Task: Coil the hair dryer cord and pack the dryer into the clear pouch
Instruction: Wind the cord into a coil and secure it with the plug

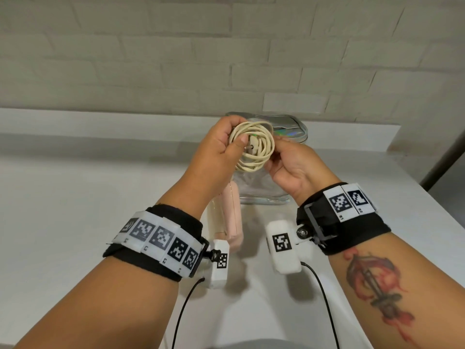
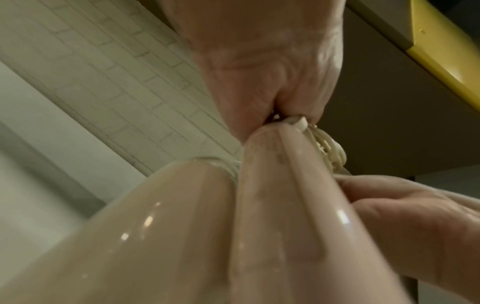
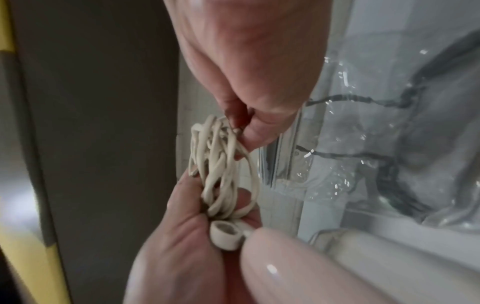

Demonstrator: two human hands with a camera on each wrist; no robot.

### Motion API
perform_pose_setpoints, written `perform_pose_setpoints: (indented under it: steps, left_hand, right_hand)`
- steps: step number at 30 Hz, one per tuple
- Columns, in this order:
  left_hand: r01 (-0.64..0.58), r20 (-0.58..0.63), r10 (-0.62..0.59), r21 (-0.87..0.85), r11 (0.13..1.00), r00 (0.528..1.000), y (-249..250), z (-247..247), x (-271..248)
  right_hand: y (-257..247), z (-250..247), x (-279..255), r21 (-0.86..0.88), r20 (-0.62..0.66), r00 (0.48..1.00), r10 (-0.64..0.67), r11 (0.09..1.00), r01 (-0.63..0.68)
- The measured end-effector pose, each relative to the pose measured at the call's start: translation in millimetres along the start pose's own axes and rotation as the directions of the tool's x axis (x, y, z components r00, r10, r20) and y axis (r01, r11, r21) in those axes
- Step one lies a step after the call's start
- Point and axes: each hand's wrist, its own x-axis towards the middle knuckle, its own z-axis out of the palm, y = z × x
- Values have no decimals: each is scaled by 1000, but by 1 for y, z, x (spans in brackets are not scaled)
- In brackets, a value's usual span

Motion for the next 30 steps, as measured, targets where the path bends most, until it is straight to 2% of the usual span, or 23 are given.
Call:
perform_pose_setpoints:
  steps: [3,7,10,13,17,19,21,24,27,30]
  left_hand:
    - [11,66,-13,23,1000,998,0,2,-2]
    - [18,94,-20,19,1000,995,2,2,-3]
    - [56,157,-52,-20,998,986,4,-1,-4]
    - [97,184,-87,-51,994,979,7,-5,-2]
    - [132,184,-118,-65,989,976,7,-6,1]
    - [135,173,-113,-119,984,978,4,-8,0]
    - [119,164,-94,-150,982,982,4,-9,-3]
    - [67,135,-49,-130,989,990,5,-6,-2]
    - [68,79,-59,-109,992,995,6,-2,0]
    - [64,61,-61,-58,996,996,5,2,1]
  right_hand:
    - [-2,-2,-2,74,0,1000,27,997,-27]
    - [-8,-5,-2,-38,-2,998,66,997,-66]
    - [-8,-8,-2,-43,-37,997,68,997,-70]
    - [-5,-5,-5,-69,-6,997,76,995,-76]
    - [-2,1,-8,-45,35,993,110,993,-109]
    - [-3,-1,-9,-29,96,986,135,991,-133]
    - [-3,-4,-11,-140,181,970,164,980,-140]
    - [-5,-6,-12,-369,250,958,142,929,-42]
    - [-11,-5,-11,-412,240,966,100,911,8]
    - [-13,-2,-10,-324,204,978,45,946,25]
